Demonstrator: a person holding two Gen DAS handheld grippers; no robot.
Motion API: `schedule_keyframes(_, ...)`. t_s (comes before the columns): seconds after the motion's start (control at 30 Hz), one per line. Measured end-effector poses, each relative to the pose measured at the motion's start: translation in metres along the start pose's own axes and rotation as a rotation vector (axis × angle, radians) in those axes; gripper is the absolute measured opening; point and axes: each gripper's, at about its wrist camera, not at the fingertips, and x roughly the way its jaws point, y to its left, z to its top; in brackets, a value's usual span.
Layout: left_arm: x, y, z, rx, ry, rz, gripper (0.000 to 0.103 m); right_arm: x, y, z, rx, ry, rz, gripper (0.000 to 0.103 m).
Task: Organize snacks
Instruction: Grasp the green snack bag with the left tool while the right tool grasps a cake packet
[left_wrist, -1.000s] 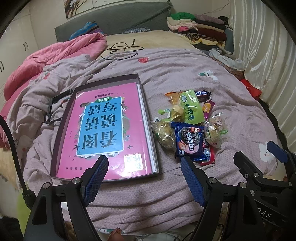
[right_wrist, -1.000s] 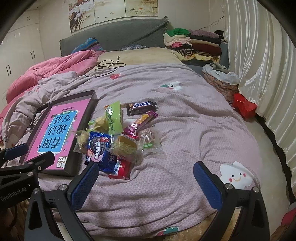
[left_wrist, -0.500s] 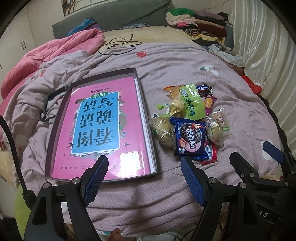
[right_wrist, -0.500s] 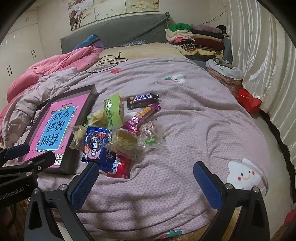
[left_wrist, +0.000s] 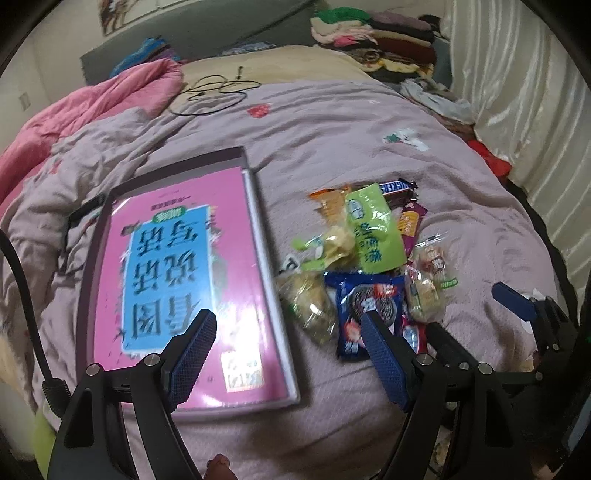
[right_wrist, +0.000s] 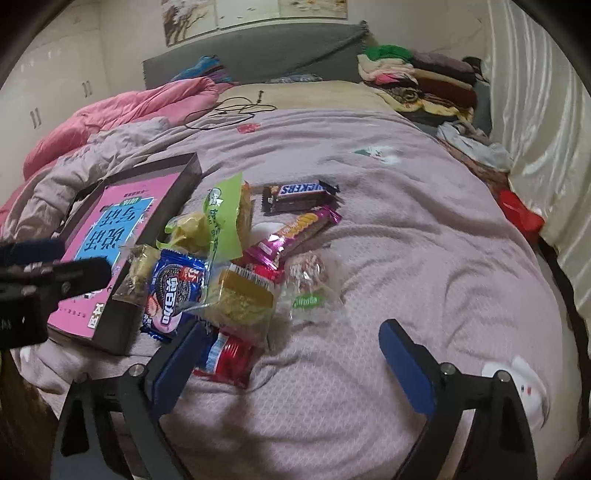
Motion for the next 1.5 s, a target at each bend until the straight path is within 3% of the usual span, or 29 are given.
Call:
schedule_keyframes(0.37,0.037,-0.005,0.044,0.111,0.024,0.021,0.081,0.022,0.012,0.008,-0.18,-0.02,0.057,0.077)
schedule_keyframes(0.67,0.062,-0.014,0.062,0.221,0.085,-0.054,0.081,0.028,0.01,0.017,-0.205,-0.052,0.079,0.065)
schedule_keyframes(1.03,0.082,-0.03,0.065,0.291,0.134,-0.074,0.081,0.028,0.004,0.02,-0.173,-0.079,0.097,0.05)
schedule_keyframes(1.1,0.085,-0.032,0.064,0.294,0.141,-0.076,0.074,0.026,-0.001,0.022,-0.147,-0.089,0.121,0.045)
schedule_keyframes(1.13,0.088,-0.033,0.063,0.292,0.149,-0.078,0.073,0.025,-0.003,0.023,-0.134,-0.096,0.136,0.036)
schedule_keyframes(1.5,0.092,-0.034,0.064,0.248,0.156,-0.135,0.041,0.031,0.002,0.023,-0.143,-0.075,0.124,0.035)
